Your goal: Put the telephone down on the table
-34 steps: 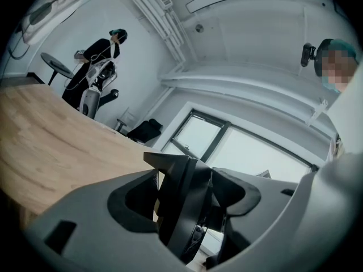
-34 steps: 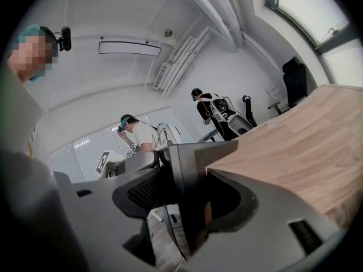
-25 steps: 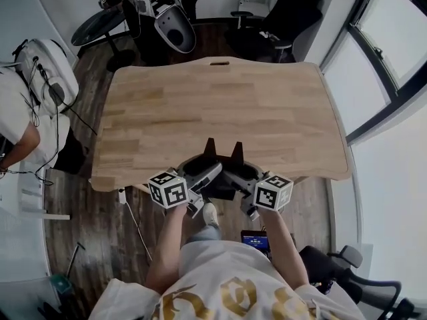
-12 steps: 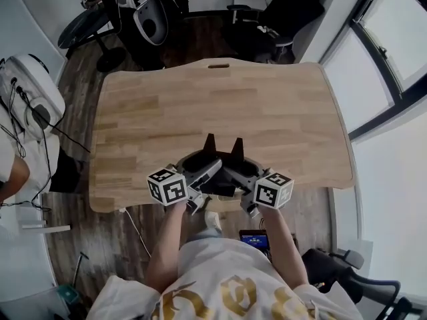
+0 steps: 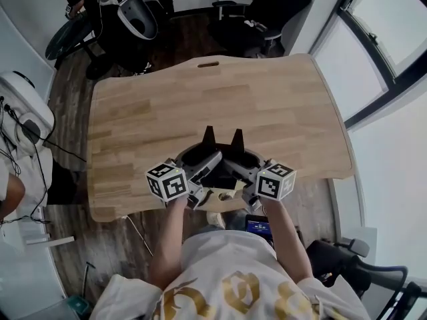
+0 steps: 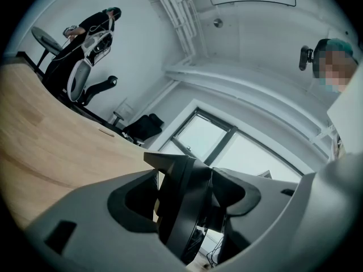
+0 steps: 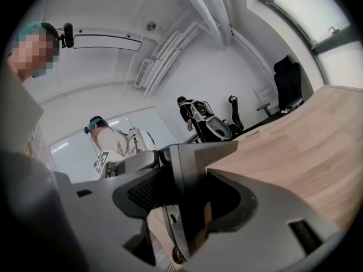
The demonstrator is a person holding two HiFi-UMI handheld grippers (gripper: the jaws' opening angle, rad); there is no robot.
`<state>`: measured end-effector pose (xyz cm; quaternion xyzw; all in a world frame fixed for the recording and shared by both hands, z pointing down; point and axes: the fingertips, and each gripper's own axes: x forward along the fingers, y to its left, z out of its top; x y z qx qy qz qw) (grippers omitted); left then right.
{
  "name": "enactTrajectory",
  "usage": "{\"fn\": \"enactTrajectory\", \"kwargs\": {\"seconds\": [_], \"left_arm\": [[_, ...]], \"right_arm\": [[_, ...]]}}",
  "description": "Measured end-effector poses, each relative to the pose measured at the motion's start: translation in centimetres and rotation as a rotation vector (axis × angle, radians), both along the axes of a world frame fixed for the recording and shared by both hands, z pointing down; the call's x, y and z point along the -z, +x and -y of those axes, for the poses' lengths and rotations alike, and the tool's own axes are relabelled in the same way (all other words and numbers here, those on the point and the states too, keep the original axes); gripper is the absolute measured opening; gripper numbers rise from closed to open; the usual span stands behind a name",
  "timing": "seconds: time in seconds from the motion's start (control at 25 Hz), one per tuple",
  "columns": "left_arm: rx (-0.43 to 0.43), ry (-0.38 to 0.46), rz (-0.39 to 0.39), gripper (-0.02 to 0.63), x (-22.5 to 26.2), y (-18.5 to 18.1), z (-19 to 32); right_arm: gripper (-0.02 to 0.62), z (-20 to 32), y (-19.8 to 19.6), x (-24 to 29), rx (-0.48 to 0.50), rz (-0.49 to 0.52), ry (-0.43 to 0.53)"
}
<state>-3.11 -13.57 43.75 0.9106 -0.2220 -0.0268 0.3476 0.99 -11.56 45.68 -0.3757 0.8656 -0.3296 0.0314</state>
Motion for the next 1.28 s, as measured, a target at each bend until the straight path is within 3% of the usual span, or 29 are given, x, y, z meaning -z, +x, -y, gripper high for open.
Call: {"fn": "enactTrajectory", "kwargs": {"seconds": [0.44, 1.28], "left_arm": [[0.020, 0.001, 0.023, 0.273, -0.6, 0.1, 1.8], [0.037, -0.081, 0.046, 0.273, -5.3, 0.4, 6.0]], "right_arm": [[0.235, 1.9, 0.1, -0.7, 0.032, 0.017, -0.008], [0.235, 6.1, 0.3, -5.3, 0.074, 0.039, -0.101]]}}
